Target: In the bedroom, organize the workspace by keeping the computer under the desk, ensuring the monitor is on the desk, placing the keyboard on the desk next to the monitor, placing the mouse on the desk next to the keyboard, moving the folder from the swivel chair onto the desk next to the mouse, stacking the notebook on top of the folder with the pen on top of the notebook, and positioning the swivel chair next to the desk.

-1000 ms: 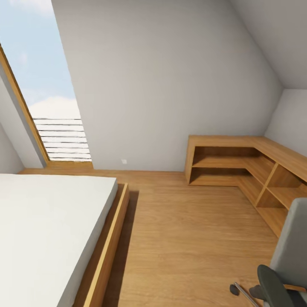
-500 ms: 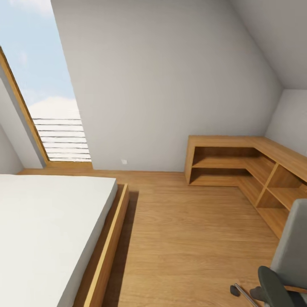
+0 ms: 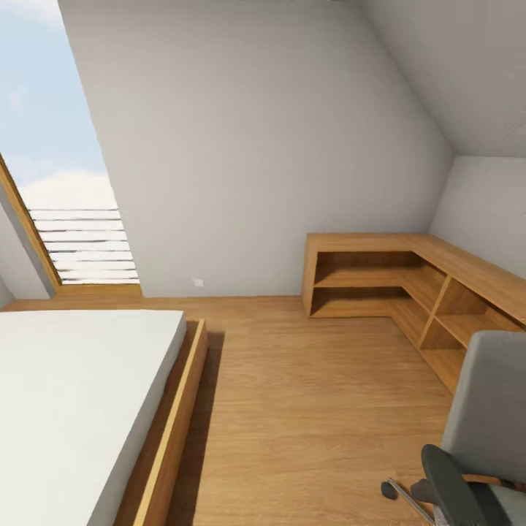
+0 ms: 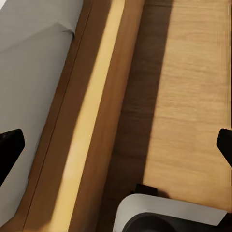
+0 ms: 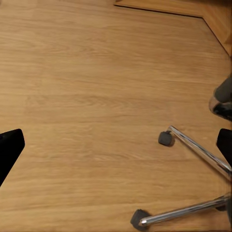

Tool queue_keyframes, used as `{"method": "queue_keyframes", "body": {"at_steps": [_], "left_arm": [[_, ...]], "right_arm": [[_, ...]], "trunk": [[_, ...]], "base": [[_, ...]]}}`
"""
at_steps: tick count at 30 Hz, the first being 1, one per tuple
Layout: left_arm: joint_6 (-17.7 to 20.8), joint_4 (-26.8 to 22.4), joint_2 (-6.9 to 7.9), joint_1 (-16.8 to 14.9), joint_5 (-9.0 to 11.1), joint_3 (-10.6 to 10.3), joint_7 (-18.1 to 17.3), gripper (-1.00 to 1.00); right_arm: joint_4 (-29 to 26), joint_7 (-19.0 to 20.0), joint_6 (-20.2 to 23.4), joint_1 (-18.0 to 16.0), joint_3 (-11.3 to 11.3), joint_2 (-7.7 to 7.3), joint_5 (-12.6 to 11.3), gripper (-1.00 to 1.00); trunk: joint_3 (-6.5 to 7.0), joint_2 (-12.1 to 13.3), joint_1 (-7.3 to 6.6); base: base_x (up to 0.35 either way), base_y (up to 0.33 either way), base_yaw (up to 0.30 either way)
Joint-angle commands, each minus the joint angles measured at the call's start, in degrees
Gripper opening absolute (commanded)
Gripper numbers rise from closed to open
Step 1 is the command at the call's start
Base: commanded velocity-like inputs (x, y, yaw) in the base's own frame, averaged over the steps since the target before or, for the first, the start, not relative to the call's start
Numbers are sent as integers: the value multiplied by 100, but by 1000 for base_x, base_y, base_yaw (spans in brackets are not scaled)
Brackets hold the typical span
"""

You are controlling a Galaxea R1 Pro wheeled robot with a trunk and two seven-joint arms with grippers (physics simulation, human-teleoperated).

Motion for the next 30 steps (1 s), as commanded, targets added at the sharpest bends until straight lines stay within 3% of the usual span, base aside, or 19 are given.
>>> {"method": "queue_keyframes", "body": {"at_steps": [1, 9, 21, 30], "left_arm": [[-3, -14, 5, 3, 35, -50, 32, 100], [-2, -19, 5, 3, 40, -50, 32, 100], [-1, -17, 5, 3, 40, -48, 32, 100], [-2, -16, 5, 3, 38, -45, 32, 100]], "right_arm": [[13, -10, -23, -6, 50, 3, -47, 100], [11, -13, -21, -6, 50, 9, -47, 100], [12, -15, -19, -6, 50, 10, -47, 100], [11, -15, -18, -6, 50, 11, -47, 100]], "trunk": [[0, -3, 0], [16, -3, 0], [19, -3, 0], [20, -3, 0]], "base": [[0, 0, -149], [38, 0, -65], [236, 0, -8], [68, 0, -1]]}}
